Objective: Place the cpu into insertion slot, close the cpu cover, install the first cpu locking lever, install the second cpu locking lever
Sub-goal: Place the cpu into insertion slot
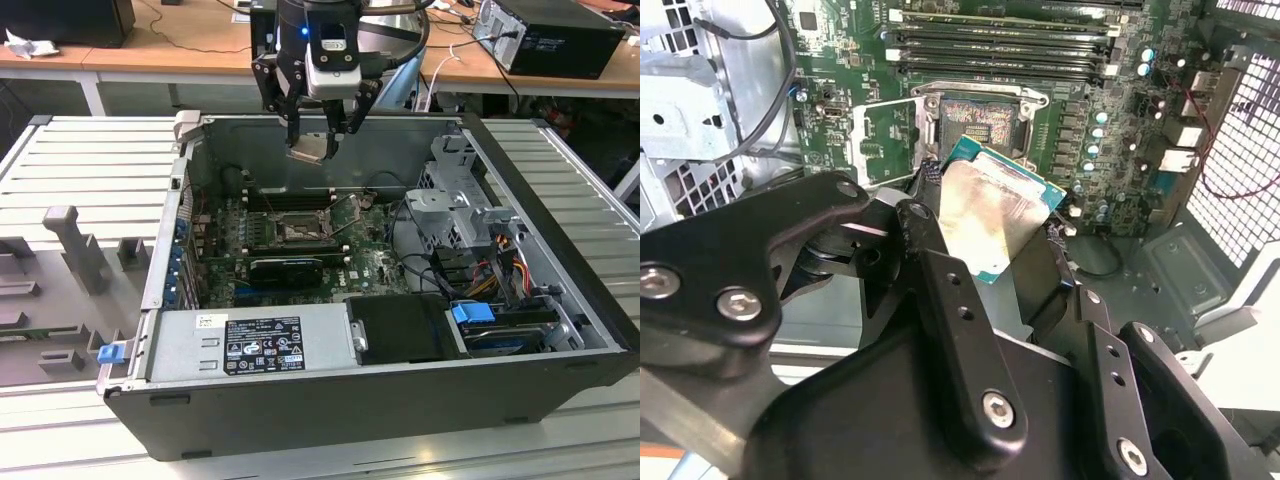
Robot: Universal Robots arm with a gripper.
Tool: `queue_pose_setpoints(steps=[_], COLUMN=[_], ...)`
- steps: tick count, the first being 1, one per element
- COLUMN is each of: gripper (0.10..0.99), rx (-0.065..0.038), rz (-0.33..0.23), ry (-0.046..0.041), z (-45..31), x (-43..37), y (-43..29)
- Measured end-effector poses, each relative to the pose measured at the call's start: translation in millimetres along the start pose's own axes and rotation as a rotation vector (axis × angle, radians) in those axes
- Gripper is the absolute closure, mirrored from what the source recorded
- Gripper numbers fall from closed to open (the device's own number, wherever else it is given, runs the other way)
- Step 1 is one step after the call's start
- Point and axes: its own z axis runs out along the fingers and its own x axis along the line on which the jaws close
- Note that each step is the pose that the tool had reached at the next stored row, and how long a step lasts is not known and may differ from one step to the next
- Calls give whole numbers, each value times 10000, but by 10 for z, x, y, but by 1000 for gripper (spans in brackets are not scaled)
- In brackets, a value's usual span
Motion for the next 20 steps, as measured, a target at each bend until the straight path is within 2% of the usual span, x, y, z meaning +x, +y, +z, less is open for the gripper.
queue_pose_setpoints(steps=[20], gripper=[561], rx=[-11], rz=[553], ry=[-50], z=[1], x=[0], y=[0])
